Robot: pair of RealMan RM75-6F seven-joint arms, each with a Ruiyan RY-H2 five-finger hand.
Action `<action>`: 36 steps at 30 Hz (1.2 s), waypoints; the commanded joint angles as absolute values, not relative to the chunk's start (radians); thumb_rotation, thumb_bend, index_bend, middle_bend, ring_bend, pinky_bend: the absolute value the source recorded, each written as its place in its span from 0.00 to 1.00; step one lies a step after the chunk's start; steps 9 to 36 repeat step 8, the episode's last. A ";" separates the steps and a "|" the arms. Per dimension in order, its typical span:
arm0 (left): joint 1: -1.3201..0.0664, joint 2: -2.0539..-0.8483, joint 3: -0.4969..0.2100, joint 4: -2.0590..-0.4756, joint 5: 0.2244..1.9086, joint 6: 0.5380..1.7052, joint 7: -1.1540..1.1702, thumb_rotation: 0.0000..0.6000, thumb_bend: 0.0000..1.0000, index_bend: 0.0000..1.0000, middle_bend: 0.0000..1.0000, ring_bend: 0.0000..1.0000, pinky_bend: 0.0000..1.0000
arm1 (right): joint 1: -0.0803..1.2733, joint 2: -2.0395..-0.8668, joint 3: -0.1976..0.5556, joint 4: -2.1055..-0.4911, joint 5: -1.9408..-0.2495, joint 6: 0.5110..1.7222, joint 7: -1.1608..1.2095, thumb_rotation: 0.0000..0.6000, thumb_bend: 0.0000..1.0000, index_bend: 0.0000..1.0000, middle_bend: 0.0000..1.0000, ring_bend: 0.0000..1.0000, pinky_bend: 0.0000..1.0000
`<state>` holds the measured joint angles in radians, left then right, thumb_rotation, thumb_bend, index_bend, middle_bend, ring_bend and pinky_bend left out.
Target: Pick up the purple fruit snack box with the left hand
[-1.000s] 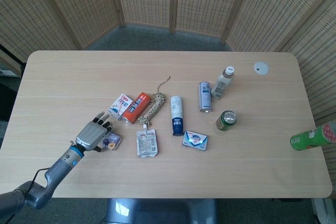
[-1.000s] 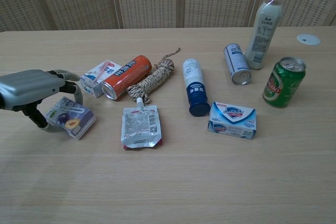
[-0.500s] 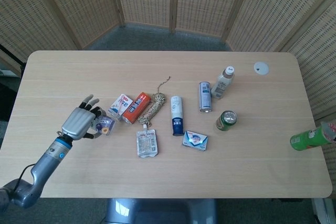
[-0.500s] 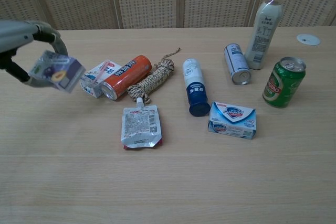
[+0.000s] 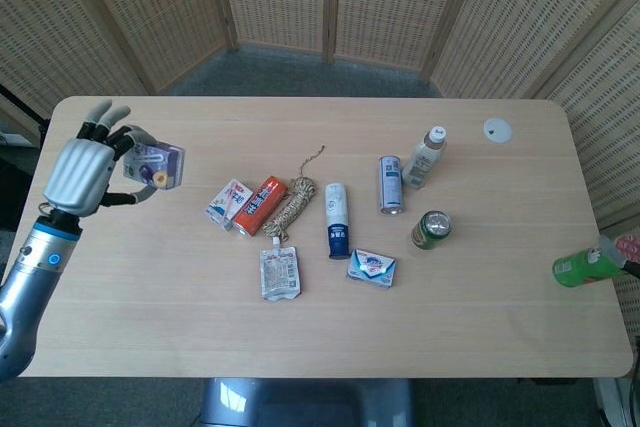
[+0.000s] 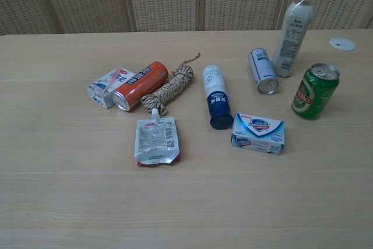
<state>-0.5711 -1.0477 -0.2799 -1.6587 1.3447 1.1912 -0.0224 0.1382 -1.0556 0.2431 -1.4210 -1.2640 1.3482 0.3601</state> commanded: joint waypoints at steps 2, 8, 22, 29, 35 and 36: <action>-0.573 -0.986 -0.325 -1.702 1.313 1.203 -0.044 0.91 0.29 0.66 0.38 0.15 0.00 | 0.139 -1.062 0.241 -1.416 -1.265 1.347 0.362 0.36 0.25 0.00 0.03 0.00 0.00; -0.569 -0.955 -0.335 -1.728 1.304 1.203 -0.069 0.91 0.29 0.66 0.37 0.15 0.00 | 0.138 -1.063 0.243 -1.414 -1.264 1.347 0.364 0.36 0.25 0.00 0.03 0.00 0.00; -0.569 -0.955 -0.335 -1.728 1.304 1.203 -0.069 0.91 0.29 0.66 0.37 0.15 0.00 | 0.138 -1.063 0.243 -1.414 -1.264 1.347 0.364 0.36 0.25 0.00 0.03 0.00 0.00; -0.569 -0.955 -0.335 -1.728 1.304 1.203 -0.069 0.91 0.29 0.66 0.37 0.15 0.00 | 0.138 -1.063 0.243 -1.414 -1.264 1.347 0.364 0.36 0.25 0.00 0.03 0.00 0.00; -0.569 -0.955 -0.335 -1.728 1.304 1.203 -0.069 0.91 0.29 0.66 0.37 0.15 0.00 | 0.138 -1.063 0.243 -1.414 -1.264 1.347 0.364 0.36 0.25 0.00 0.03 0.00 0.00; -0.569 -0.955 -0.335 -1.728 1.304 1.203 -0.069 0.91 0.29 0.66 0.37 0.15 0.00 | 0.138 -1.063 0.243 -1.414 -1.264 1.347 0.364 0.36 0.25 0.00 0.03 0.00 0.00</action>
